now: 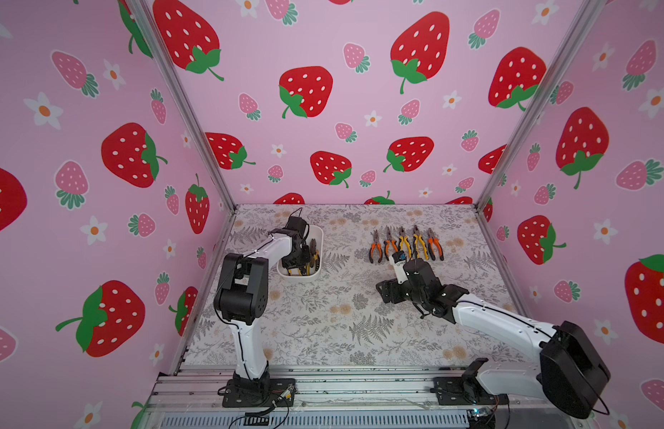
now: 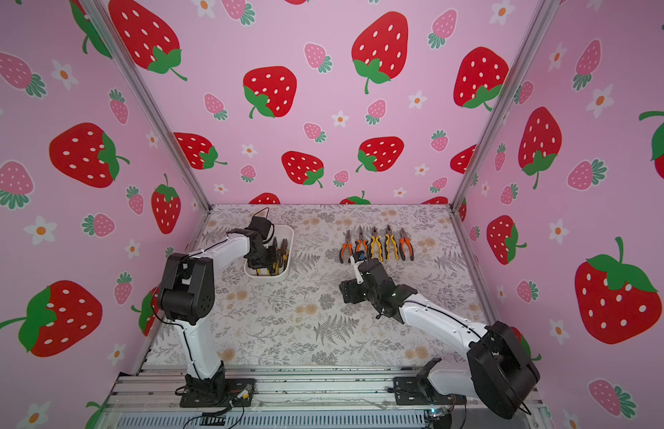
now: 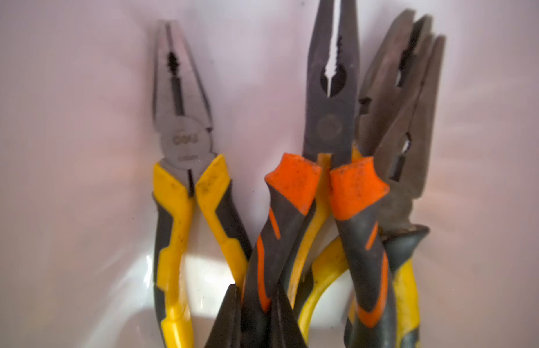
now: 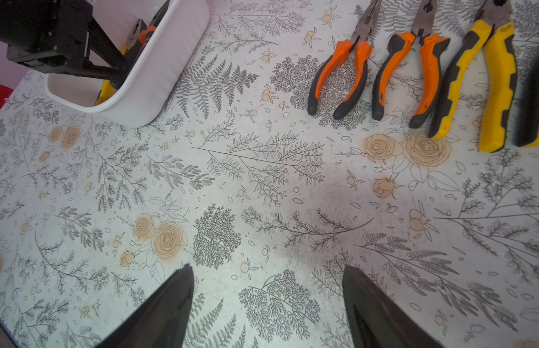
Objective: Take the pliers out of the storage box
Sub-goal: Pick up the pliers from the storage box.
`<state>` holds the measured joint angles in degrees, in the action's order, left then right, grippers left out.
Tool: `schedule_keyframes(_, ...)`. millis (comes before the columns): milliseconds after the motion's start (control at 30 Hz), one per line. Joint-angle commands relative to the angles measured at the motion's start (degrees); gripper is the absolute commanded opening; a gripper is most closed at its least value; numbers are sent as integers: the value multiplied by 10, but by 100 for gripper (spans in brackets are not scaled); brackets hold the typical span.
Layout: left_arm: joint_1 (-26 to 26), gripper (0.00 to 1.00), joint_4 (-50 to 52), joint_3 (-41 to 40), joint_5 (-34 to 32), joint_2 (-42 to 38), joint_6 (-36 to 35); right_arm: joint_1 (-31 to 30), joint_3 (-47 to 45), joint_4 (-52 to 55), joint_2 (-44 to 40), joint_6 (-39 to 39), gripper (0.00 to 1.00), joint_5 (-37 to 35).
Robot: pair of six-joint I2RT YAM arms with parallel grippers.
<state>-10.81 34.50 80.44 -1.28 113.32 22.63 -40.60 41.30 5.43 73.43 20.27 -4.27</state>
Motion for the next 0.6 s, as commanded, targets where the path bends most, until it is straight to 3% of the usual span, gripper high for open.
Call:
schedule_keyframes(0, 0, 7, 20, -5, -3, 12, 1, -1, 17, 10, 3, 3, 85, -8)
schedule_keyframes(133, 1, 0, 19, -12, -10, -1, 1, -1, 18, 11, 4, 3, 85, -8)
schedule_keyframes(567, -16, 0, 18, -65, -79, -156, -5, 1, 31, 24, 17, 5, 81, -15)
